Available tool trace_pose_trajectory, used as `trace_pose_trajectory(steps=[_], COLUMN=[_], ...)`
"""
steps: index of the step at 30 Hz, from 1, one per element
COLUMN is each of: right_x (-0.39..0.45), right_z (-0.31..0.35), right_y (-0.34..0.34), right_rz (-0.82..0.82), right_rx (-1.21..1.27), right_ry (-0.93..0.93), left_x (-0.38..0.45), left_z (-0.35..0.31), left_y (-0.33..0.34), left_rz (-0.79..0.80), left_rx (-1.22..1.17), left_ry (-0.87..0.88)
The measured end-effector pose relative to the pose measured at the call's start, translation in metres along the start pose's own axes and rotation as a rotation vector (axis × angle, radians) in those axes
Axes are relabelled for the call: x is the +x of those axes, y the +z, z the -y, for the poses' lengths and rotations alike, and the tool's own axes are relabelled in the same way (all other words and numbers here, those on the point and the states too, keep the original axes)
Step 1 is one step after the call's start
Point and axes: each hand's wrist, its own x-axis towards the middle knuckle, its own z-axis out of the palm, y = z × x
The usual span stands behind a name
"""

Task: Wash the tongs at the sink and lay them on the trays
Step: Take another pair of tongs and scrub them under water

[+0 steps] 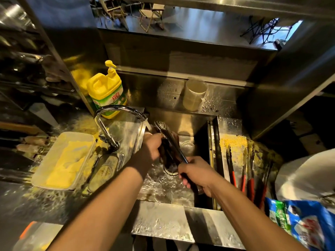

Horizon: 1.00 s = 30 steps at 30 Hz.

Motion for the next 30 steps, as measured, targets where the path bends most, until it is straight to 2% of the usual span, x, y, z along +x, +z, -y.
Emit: trace_pose_trajectory(steps=[3,6,10,13,14,19,24,27,30], right_x=[-0.001,0.005,0.002,0.007,0.009,0.005,-0.014,-0.022,-0.021], right_z=[-0.001,0.004,-0.002,0.003,0.005,0.009,0.002,-0.003,0.002], right_y=[-0.004,0.006,0.014,0.013,0.014,0.016,-0.016,-0.037,-0.043], right_rz=[-0.036,-0.107,-0.086,-0.129,-0.139,-0.098,-0.021,-0.014,-0.006], right_rx=[0.017,0.015,0.056,0.051,0.041,-0.016,-0.065,0.083,0.268], right_ry=[-0.011,-0.027,-0.016,-0.016,-0.024,-0.045,0.016,0.080,0.118], left_x=[0.013,0.004,0.022,0.005,0.003,0.017,0.027,0.031,0.019], left_z=[-0.005,0.005,0.002,0.014,0.017,0.004,-0.009,-0.008,0.002], left_y=[0.007,0.018,0.010,0.019,0.022,0.020,0.007,-0.011,-0.020], left_rz=[-0.080,-0.030,-0.120,0.006,-0.003,-0.113,-0.251,-0.270,-0.133], left_rx=[0.114,0.119,0.088,0.078,0.057,0.010,0.128,0.100,0.056], left_ry=[0.057,-0.018,0.013,-0.100,-0.106,-0.032,0.085,0.077,-0.017])
